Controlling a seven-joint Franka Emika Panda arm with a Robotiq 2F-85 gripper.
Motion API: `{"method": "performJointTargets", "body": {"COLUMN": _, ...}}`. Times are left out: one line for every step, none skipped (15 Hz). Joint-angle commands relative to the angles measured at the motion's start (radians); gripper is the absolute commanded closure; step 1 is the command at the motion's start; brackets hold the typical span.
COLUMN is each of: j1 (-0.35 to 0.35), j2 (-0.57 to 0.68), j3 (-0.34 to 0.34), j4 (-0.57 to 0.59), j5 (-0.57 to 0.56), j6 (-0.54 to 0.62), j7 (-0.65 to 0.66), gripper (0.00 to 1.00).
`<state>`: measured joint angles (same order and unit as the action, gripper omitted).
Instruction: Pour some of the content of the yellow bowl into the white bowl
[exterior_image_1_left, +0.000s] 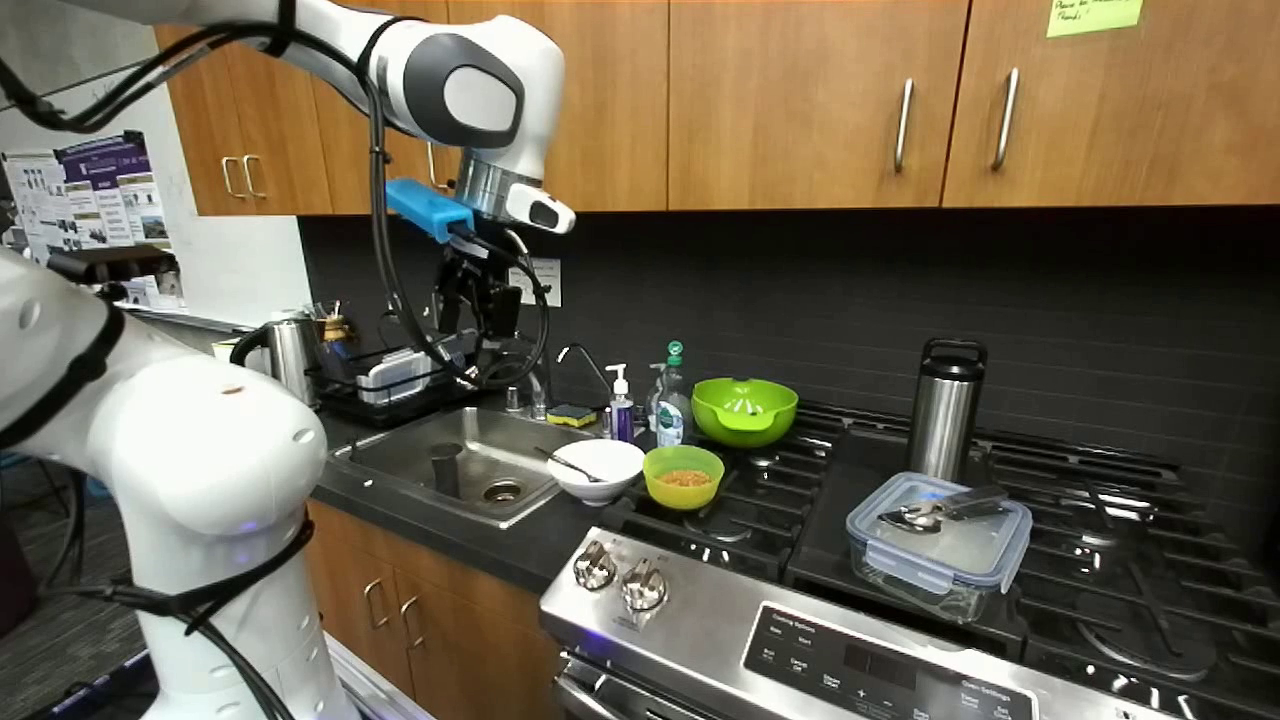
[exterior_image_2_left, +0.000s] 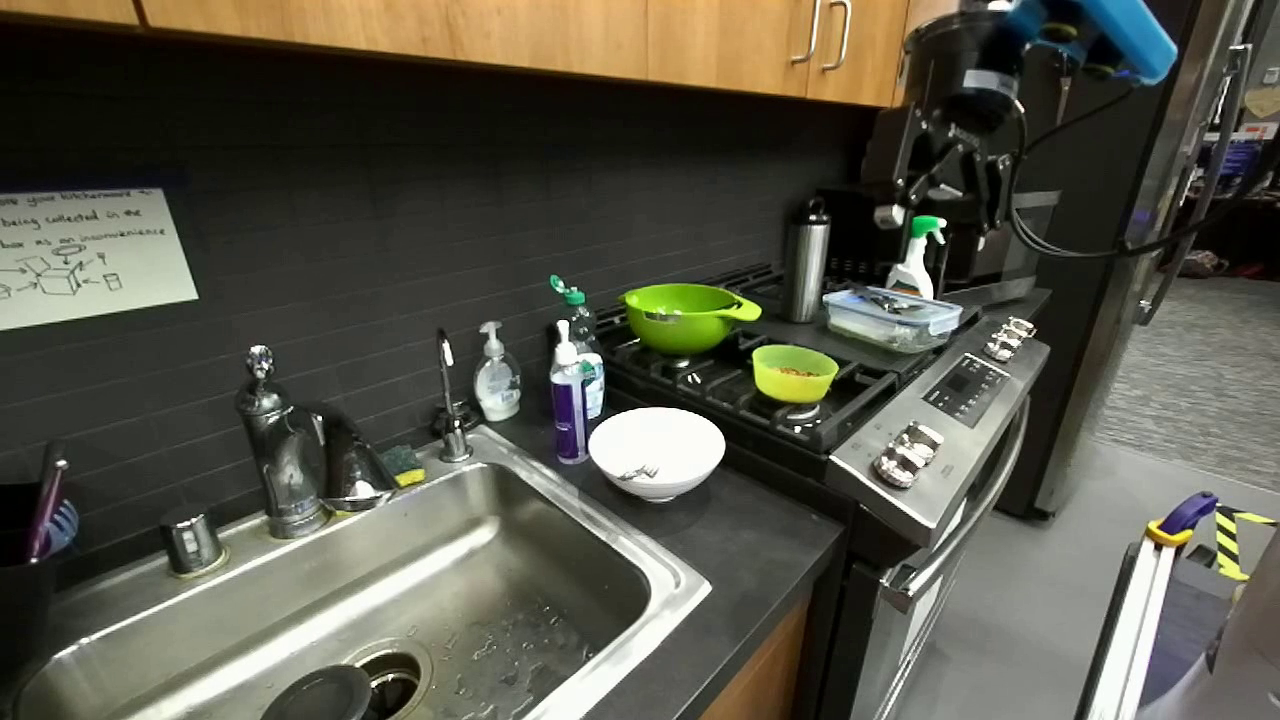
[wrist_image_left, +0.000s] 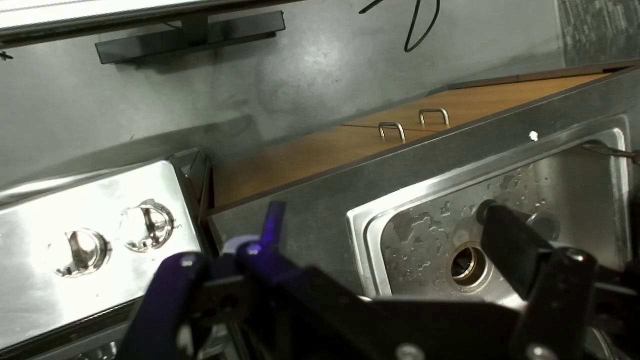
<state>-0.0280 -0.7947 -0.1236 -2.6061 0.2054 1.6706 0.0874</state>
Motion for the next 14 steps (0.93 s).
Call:
{"method": "performJointTargets", "body": {"j1": -0.027, "j2": 0.003, "j3": 0.021, "j4": 0.002, "j5": 0.013, "j6": -0.005, "j7": -0.015, "gripper": 0.0}}
{"method": "performJointTargets", "body": {"j1": -0.027, "j2": 0.003, "j3": 0.021, "j4": 0.002, "j5": 0.013, "j6": -0.005, "j7": -0.015, "gripper": 0.0}}
{"method": "performJointTargets", "body": {"j1": -0.027, "j2": 0.003, "j3": 0.021, "j4": 0.002, "j5": 0.013, "j6": -0.005, "j7": -0.015, "gripper": 0.0}}
{"method": "performJointTargets", "body": {"j1": -0.027, "j2": 0.003, "j3": 0.021, "j4": 0.002, "j5": 0.013, "j6": -0.005, "j7": -0.015, "gripper": 0.0}}
{"method": "performJointTargets", "body": {"j1": -0.027, "j2": 0.003, "j3": 0.021, "j4": 0.002, "j5": 0.013, "j6": -0.005, "j7": -0.015, "gripper": 0.0}}
{"method": "performJointTargets", "body": {"j1": -0.027, "j2": 0.003, "j3": 0.021, "j4": 0.002, "j5": 0.013, "j6": -0.005, "j7": -0.015, "gripper": 0.0}}
{"method": "performJointTargets", "body": {"j1": -0.028, "j2": 0.019, "j3": 0.016, "j4": 0.013, "j5": 0.011, "j6": -0.001, "j7": -0.018, "gripper": 0.0}}
{"method": "performJointTargets", "body": {"j1": -0.03, "j2": 0.041, "j3": 0.011, "j4": 0.032, "j5": 0.007, "j6": 0.006, "j7": -0.025, "gripper": 0.0}}
{"method": "performJointTargets", "body": {"j1": -0.033, "j2": 0.054, "j3": 0.006, "j4": 0.046, "j5": 0.004, "j6": 0.009, "j7": -0.031, "gripper": 0.0}}
{"method": "performJointTargets", "body": {"j1": -0.036, "j2": 0.073, "j3": 0.001, "j4": 0.068, "j5": -0.004, "j6": 0.01, "j7": -0.045, "gripper": 0.0}}
{"method": "performJointTargets", "body": {"j1": -0.038, "j2": 0.088, "j3": -0.003, "j4": 0.086, "j5": -0.019, "j6": 0.013, "j7": -0.066, "gripper": 0.0}}
{"method": "performJointTargets", "body": {"j1": -0.04, "j2": 0.109, "j3": -0.009, "j4": 0.11, "j5": -0.028, "j6": 0.015, "j7": -0.088, "gripper": 0.0}}
{"method": "performJointTargets", "body": {"j1": -0.041, "j2": 0.13, "j3": -0.013, "j4": 0.134, "j5": -0.041, "j6": 0.016, "j7": -0.113, "gripper": 0.0}}
{"method": "performJointTargets", "body": {"j1": -0.042, "j2": 0.156, "j3": -0.019, "j4": 0.163, "j5": -0.056, "j6": 0.015, "j7": -0.137, "gripper": 0.0}}
